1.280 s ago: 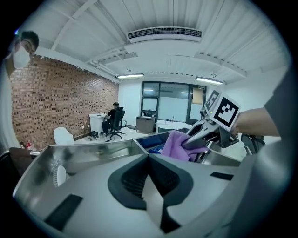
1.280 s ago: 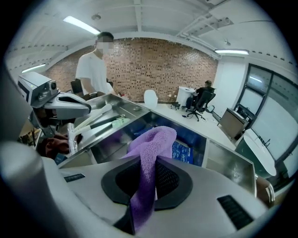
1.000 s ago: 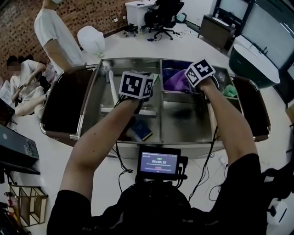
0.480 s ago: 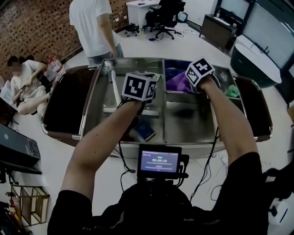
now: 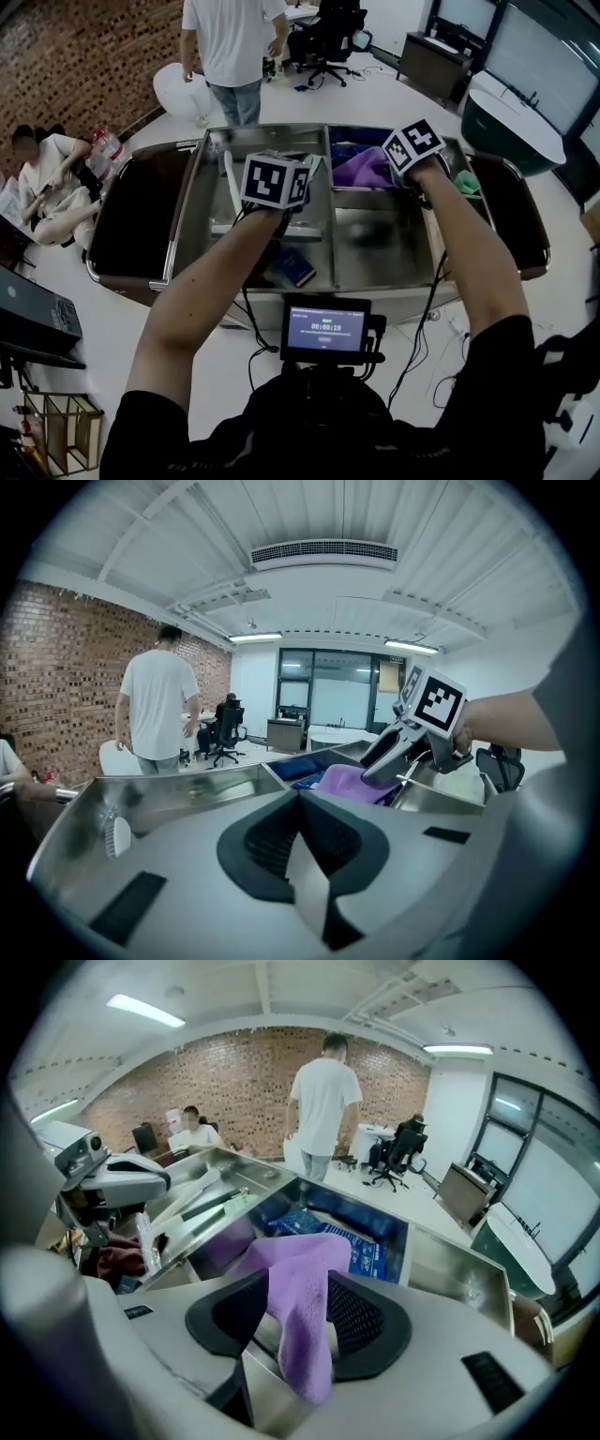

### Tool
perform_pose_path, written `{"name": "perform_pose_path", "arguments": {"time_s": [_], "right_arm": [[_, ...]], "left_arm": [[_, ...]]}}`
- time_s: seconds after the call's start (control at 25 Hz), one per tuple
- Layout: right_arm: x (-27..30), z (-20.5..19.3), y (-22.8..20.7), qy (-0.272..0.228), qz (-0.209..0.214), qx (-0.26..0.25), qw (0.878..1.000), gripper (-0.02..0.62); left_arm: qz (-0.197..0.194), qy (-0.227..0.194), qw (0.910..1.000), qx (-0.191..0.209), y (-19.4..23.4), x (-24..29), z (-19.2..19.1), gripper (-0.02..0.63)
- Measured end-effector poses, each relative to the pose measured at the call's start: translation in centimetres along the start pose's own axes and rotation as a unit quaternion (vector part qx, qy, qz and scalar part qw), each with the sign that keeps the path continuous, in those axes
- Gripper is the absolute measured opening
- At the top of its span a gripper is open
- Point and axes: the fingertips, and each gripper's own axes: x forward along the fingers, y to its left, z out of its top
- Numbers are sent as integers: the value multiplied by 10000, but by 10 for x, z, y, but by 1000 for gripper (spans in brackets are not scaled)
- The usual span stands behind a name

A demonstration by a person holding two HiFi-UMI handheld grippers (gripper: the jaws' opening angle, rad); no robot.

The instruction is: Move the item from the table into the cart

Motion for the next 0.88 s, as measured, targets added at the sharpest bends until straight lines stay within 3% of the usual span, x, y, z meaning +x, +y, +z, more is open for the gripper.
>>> {"name": "perform_pose_path", "arguments": {"time_s": [0.28, 0.56, 0.72, 0.88], "right_arm": [[-55, 12, 40, -873, -63, 468, 9951, 201], [-111, -14, 81, -1694, -89, 744, 9827, 201], [-160, -26, 112, -2399, 18, 694, 9683, 201], [-219, -45, 129, -3076, 145, 584, 9496, 201]], "left_arm": [[-223, -312, 9992, 120, -9, -47, 11, 0], [-420, -916, 9937, 488, -48, -96, 20, 0], [-398, -1191, 9896, 697, -75, -138, 21, 0], [-127, -1549, 9844, 823, -105, -177, 35, 0]]}}
